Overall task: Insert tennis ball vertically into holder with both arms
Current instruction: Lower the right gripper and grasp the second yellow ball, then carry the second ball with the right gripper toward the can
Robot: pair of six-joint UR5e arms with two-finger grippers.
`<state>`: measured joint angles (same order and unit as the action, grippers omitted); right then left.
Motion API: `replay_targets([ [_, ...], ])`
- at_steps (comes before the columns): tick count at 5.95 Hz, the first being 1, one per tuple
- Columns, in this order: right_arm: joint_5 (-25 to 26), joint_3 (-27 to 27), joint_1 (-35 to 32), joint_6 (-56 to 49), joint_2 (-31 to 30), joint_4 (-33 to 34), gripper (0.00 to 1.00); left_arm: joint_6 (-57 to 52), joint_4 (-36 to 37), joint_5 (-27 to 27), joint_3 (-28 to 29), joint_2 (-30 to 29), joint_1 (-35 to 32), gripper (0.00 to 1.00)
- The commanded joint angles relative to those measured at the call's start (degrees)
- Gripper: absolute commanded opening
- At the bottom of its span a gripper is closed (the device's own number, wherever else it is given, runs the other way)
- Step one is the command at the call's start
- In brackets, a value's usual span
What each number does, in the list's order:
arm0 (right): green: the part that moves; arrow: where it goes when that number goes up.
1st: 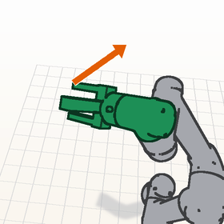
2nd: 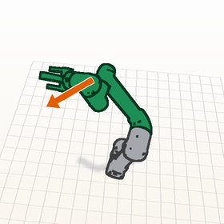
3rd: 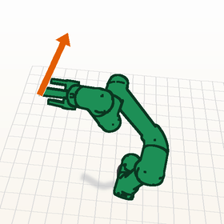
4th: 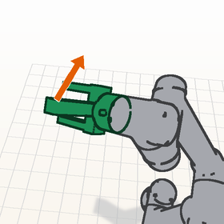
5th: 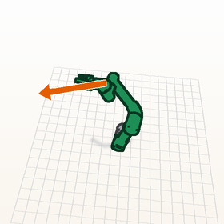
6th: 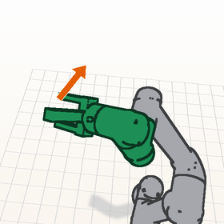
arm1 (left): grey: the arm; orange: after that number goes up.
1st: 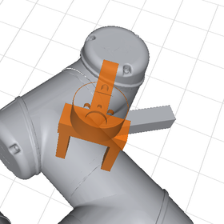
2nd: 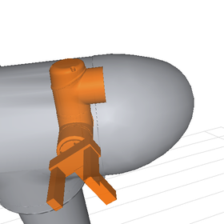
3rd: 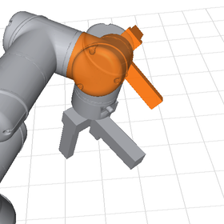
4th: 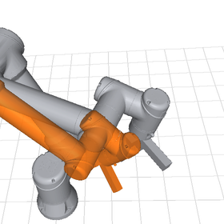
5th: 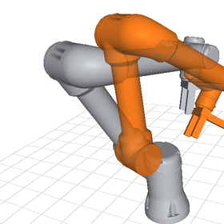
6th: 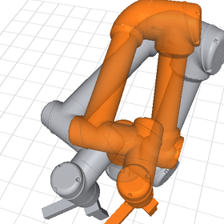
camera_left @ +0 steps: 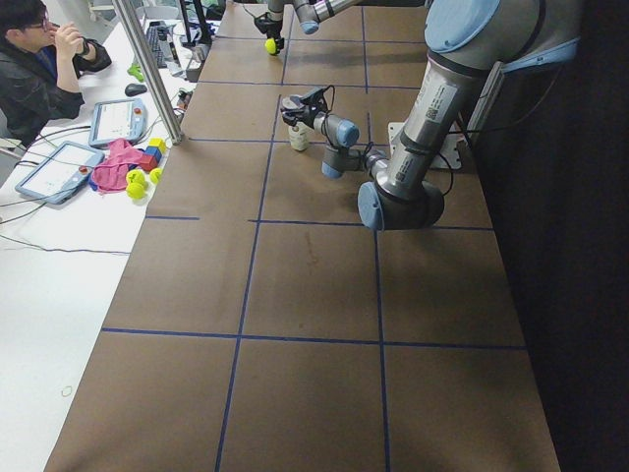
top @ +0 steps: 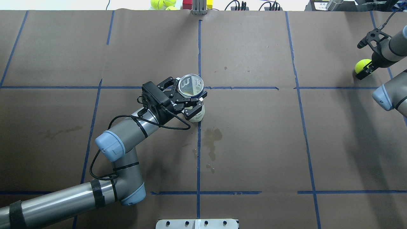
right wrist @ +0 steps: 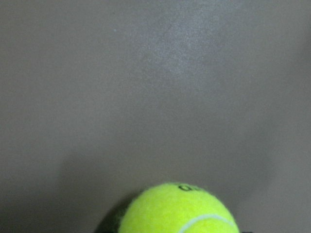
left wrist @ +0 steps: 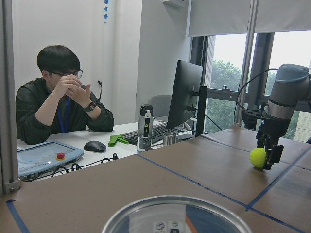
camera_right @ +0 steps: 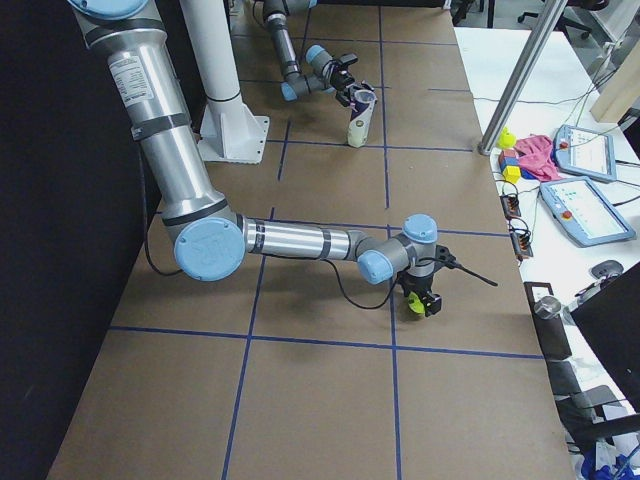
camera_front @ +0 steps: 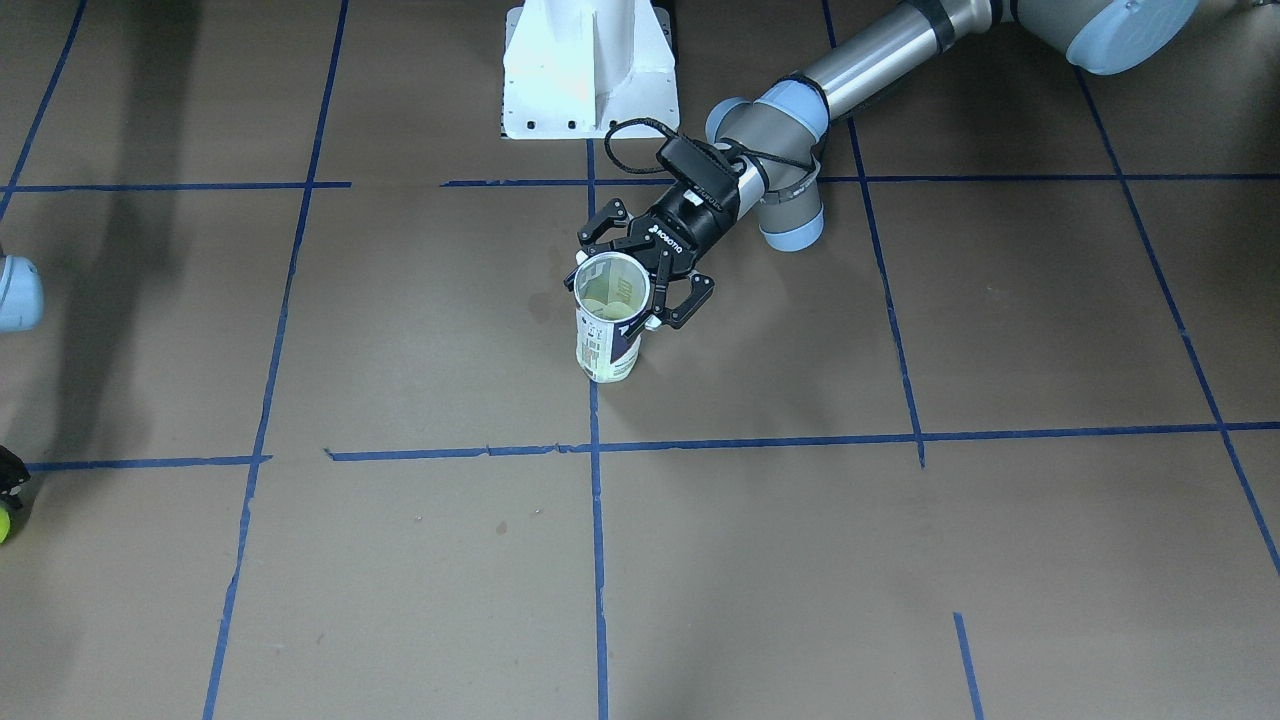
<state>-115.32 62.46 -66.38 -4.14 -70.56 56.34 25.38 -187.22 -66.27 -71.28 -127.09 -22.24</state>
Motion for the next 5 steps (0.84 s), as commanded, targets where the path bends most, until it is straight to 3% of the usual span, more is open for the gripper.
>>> replay_targets([
  [1, -0.2, 2.6, -0.3, 1.7, 0.4, 0.0, 0.31, 0.0, 0.0, 0.0, 0.0, 0.0, 0.0, 0.88],
  [3, -5.9, 13.8, -0.4, 15.8, -0.2, 0.9, 0.22, 0.0, 0.0, 0.0, -0.1, -0.1, 0.0, 0.88],
  [4, -7.9, 20.4, 0.8, 23.2, 0.2, 4.2, 0.20, 0.0, 0.0, -0.1, -0.1, -0.2, 0.0, 0.88],
  [5, -7.6, 28.9, 4.8, 30.7, 1.4, 11.5, 0.20, 0.0, 0.0, -0.1, -0.1, -0.2, 0.0, 0.88],
])
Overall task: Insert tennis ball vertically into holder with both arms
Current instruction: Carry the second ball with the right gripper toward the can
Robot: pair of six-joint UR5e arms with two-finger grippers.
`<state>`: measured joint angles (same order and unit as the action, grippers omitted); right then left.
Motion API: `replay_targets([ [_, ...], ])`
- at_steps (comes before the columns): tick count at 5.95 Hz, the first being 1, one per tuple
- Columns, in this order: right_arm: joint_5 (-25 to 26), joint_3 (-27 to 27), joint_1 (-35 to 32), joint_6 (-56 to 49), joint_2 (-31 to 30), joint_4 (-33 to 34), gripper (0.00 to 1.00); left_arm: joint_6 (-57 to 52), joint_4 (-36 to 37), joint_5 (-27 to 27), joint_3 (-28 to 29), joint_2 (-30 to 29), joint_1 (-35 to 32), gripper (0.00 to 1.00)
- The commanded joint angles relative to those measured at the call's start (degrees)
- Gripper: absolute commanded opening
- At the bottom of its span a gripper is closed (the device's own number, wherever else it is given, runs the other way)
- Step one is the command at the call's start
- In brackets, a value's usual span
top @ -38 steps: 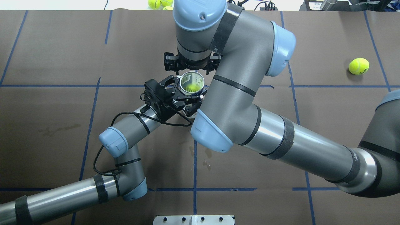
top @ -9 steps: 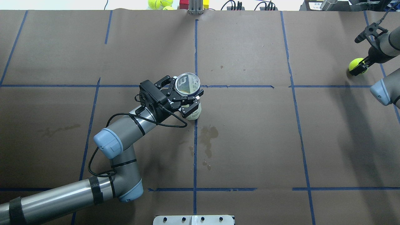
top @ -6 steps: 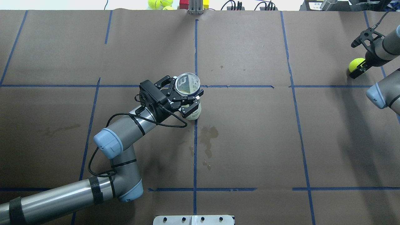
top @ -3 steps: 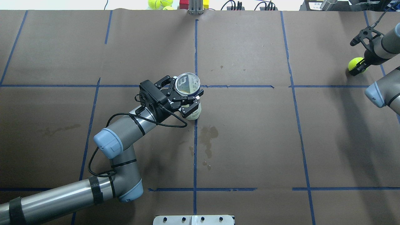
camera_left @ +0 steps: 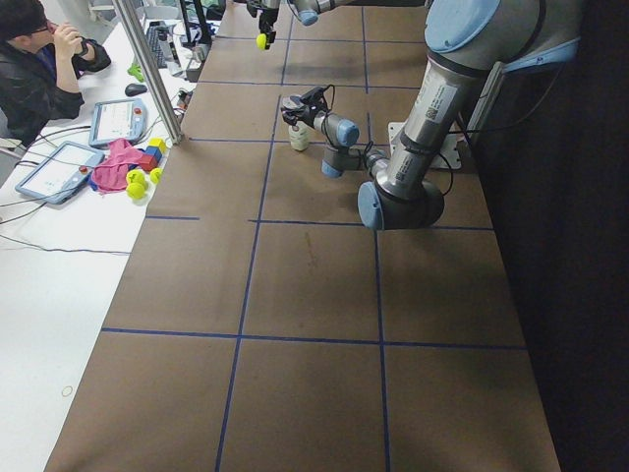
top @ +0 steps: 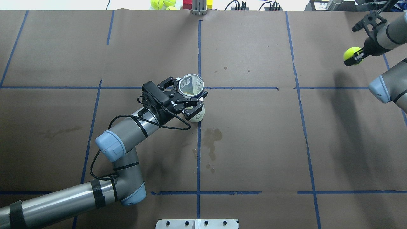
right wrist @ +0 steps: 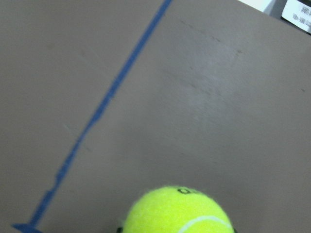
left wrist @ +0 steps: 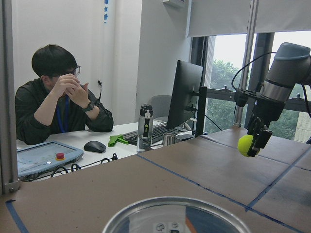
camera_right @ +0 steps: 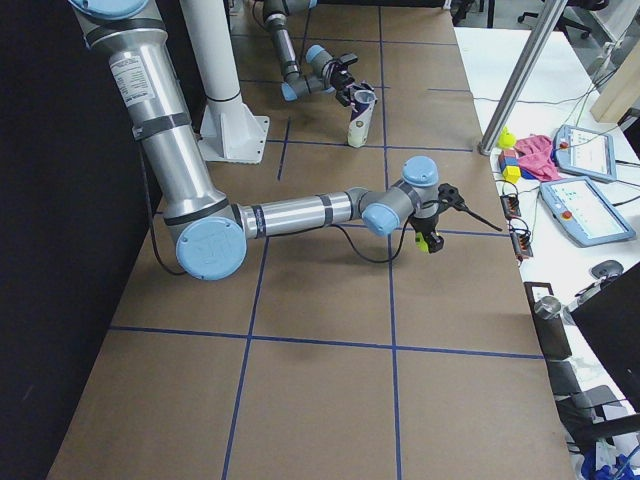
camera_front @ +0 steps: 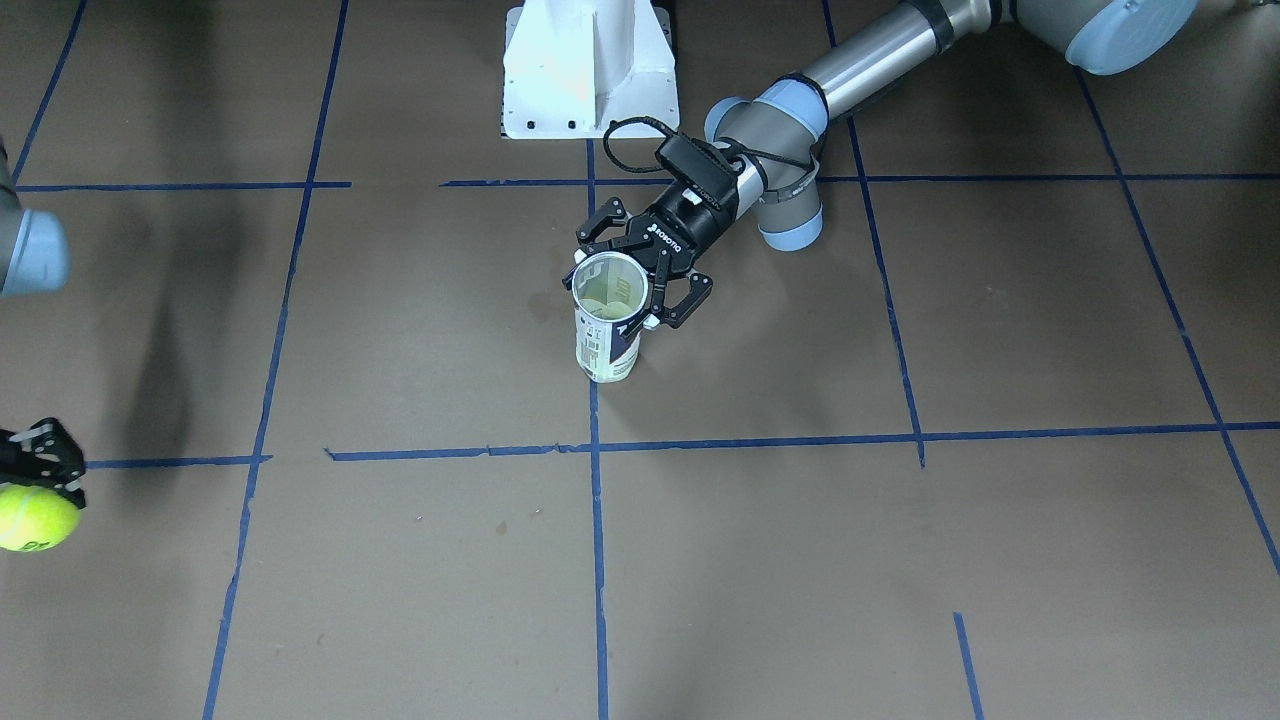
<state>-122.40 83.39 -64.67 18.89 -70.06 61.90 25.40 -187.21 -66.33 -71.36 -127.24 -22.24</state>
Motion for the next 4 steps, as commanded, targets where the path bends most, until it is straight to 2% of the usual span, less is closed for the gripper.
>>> replay_targets([
  [1, 0.3, 16.6, 7.6, 14.5, 3.8, 14.9, 0.20, 0.0, 0.0, 0.0, 0.0, -0.1, 0.1, 0.88],
  [3, 4.8, 29.9, 15.8, 29.0, 13.8, 35.6, 0.19, 0.0, 0.1, 0.0, 0.0, -0.1, 0.1, 0.88],
  [4, 5.3, 32.8, 18.1, 35.7, 18.2, 40.4, 0.19, 0.0, 0.0, -0.1, 0.0, -0.3, 0.1, 0.88],
])
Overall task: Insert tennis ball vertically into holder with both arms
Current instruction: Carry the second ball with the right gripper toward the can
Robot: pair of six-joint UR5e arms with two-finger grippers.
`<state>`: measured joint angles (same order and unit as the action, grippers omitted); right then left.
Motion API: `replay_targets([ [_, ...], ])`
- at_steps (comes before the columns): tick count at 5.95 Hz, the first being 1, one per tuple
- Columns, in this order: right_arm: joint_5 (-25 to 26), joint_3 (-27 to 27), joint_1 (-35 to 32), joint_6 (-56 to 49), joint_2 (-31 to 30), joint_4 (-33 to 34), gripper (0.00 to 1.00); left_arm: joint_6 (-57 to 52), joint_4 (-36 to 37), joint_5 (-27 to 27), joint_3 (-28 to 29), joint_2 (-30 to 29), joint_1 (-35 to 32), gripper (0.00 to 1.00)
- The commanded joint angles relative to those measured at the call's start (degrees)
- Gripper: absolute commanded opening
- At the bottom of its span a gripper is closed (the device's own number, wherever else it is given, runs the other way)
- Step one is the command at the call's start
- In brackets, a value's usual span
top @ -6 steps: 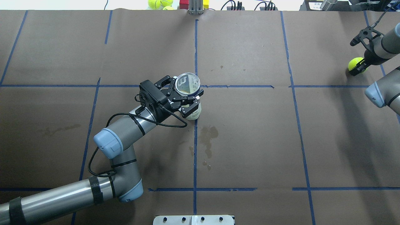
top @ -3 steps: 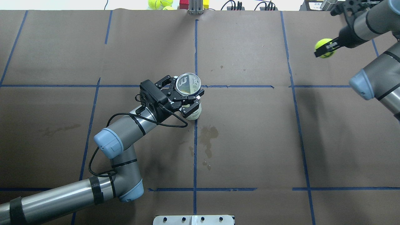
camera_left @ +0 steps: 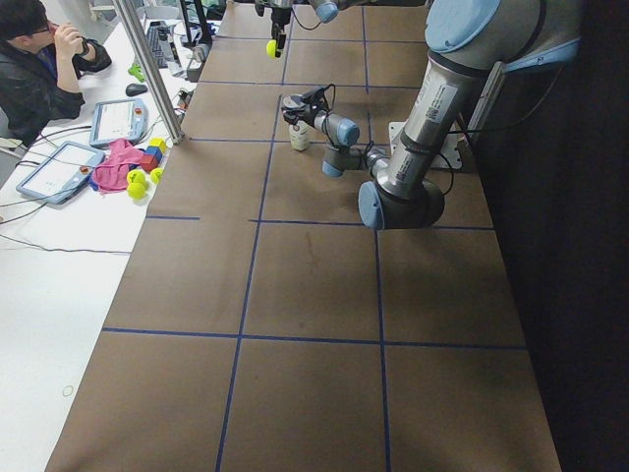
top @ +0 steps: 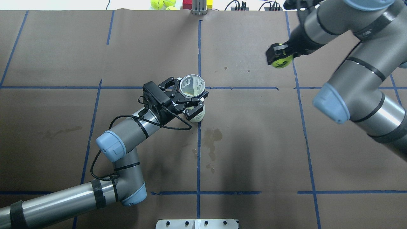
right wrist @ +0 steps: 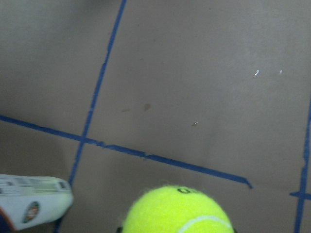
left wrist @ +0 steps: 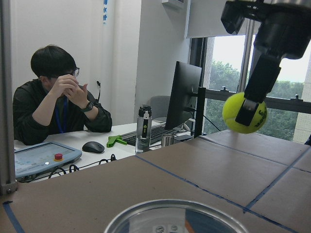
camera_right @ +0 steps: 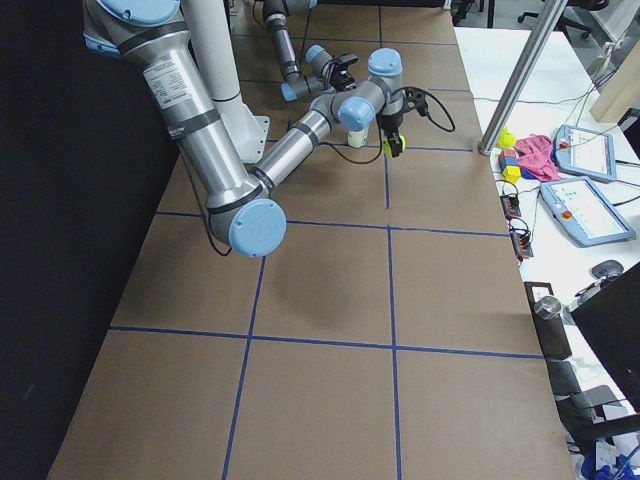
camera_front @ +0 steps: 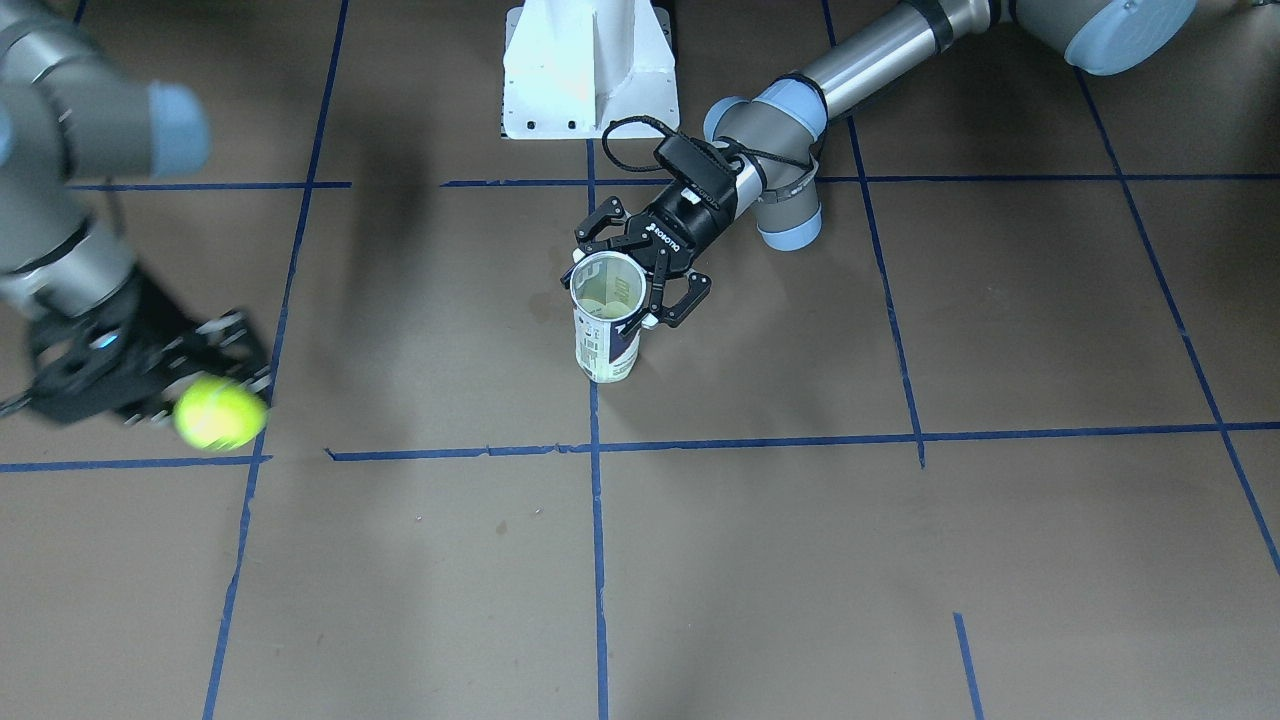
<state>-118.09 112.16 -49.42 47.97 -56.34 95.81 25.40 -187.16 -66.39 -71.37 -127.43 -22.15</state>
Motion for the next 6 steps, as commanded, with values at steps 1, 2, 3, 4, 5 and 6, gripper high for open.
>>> replay_targets([
  [1, 4.8, 3.7, 6.5, 12.3, 10.1, 10.3, 0.18, 0.0, 0.0, -0.1, 0.0, -0.2, 0.0, 0.88],
  [2, 7.8, 2.5, 9.6, 12.7, 15.1, 14.9, 0.18, 0.0, 0.1, -0.1, 0.0, -0.2, 0.0, 0.88],
  [3, 8.0, -1.0, 10.0, 12.8, 17.8, 15.1, 0.18, -0.1, 0.1, -0.1, 0.0, -0.2, 0.1, 0.88],
  [4, 9.1, -6.3, 10.6, 13.8, 21.9, 15.0, 0.18, 0.0, 0.1, -0.1, 0.0, -0.2, 0.1, 0.88],
  [5, 9.4, -11.0, 10.6, 13.8, 25.2, 15.0, 0.18, 0.0, 0.1, -0.1, 0.0, -0.2, 0.0, 0.88],
  [6, 10.6, -13.3, 10.8, 13.7, 25.7, 14.3, 0.18, 0.0, 0.1, -0.1, 0.1, -0.2, 0.0, 0.88],
])
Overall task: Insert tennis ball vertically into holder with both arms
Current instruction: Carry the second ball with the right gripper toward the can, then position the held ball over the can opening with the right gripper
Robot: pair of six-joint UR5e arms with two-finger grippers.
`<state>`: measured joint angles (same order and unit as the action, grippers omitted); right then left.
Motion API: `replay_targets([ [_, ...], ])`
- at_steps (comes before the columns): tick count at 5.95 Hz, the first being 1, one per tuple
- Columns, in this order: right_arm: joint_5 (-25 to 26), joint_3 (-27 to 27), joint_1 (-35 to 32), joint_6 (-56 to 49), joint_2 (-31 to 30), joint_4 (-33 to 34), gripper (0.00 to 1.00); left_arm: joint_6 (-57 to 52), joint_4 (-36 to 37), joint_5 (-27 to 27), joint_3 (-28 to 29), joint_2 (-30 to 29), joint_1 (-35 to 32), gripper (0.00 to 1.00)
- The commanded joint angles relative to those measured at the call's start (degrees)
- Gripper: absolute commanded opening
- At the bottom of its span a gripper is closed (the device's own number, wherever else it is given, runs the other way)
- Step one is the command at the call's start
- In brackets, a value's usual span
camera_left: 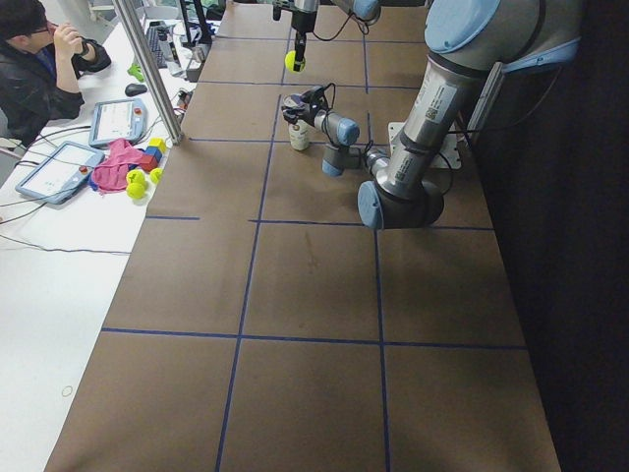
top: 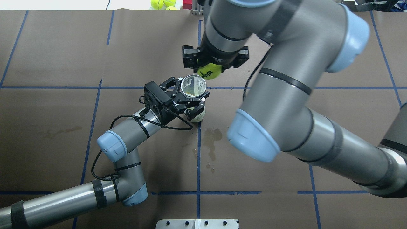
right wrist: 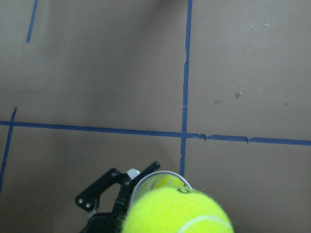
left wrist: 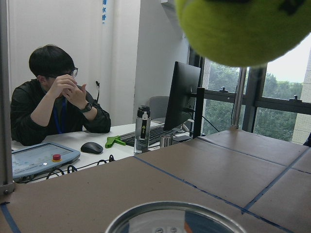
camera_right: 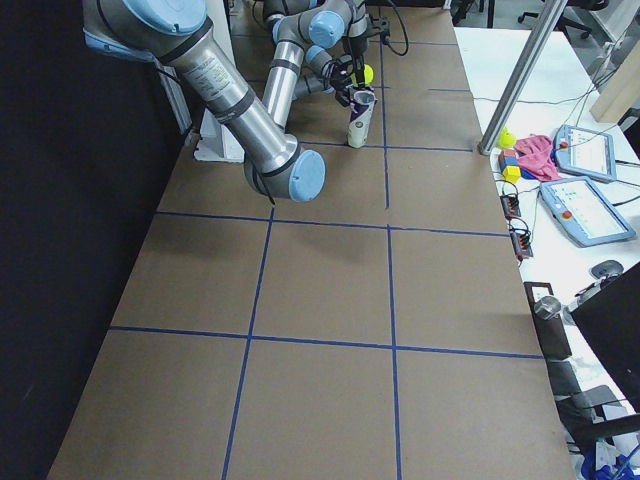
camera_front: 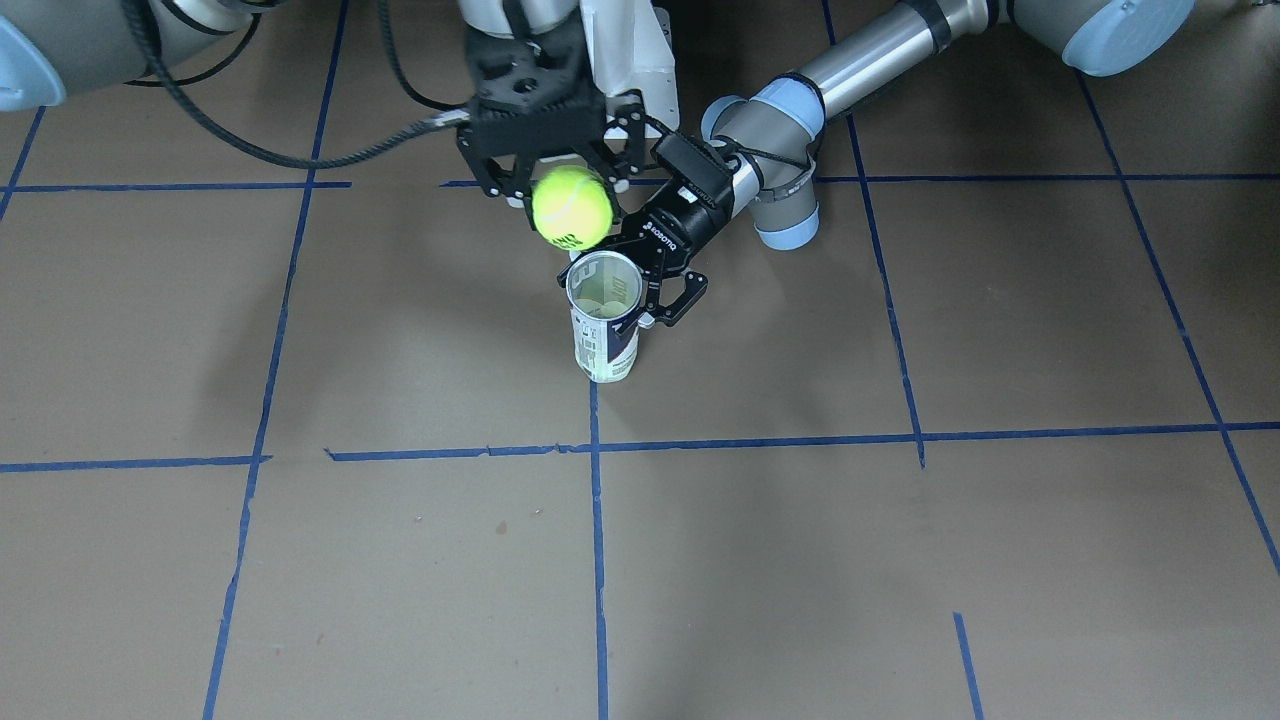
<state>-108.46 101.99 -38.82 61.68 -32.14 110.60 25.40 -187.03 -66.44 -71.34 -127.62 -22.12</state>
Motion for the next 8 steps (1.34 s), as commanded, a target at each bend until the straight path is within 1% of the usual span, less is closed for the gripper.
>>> replay_targets([
  [1, 2.2, -3.3, 1.3, 0.0, 1.3, -0.5, 0.18, 0.0, 0.0, 0.0, 0.1, 0.0, 0.0, 0.88],
  [2, 3.3, -3.3, 2.4, 0.0, 1.0, -0.4, 0.22, 0.0, 0.0, 0.0, 0.1, 0.0, 0.0, 0.88],
  [3, 3.8, -3.3, 3.2, 0.0, 0.9, -0.4, 0.39, 0.0, 0.0, 0.0, 0.1, 0.0, 0.0, 0.88],
  [4, 3.9, -3.2, 3.3, 0.0, 0.9, -0.4, 0.65, -0.1, 0.0, 0.0, 0.1, 0.0, 0.0, 0.88],
  [5, 4.5, -3.2, 3.4, -0.2, 0.8, -0.5, 0.99, -0.1, 0.0, 0.0, 0.0, 0.0, 0.0, 0.88],
  [8, 4.5, -2.9, 3.5, -0.2, 0.8, -0.4, 1.00, -0.1, 0.0, 0.0, 0.0, 0.1, 0.1, 0.88],
])
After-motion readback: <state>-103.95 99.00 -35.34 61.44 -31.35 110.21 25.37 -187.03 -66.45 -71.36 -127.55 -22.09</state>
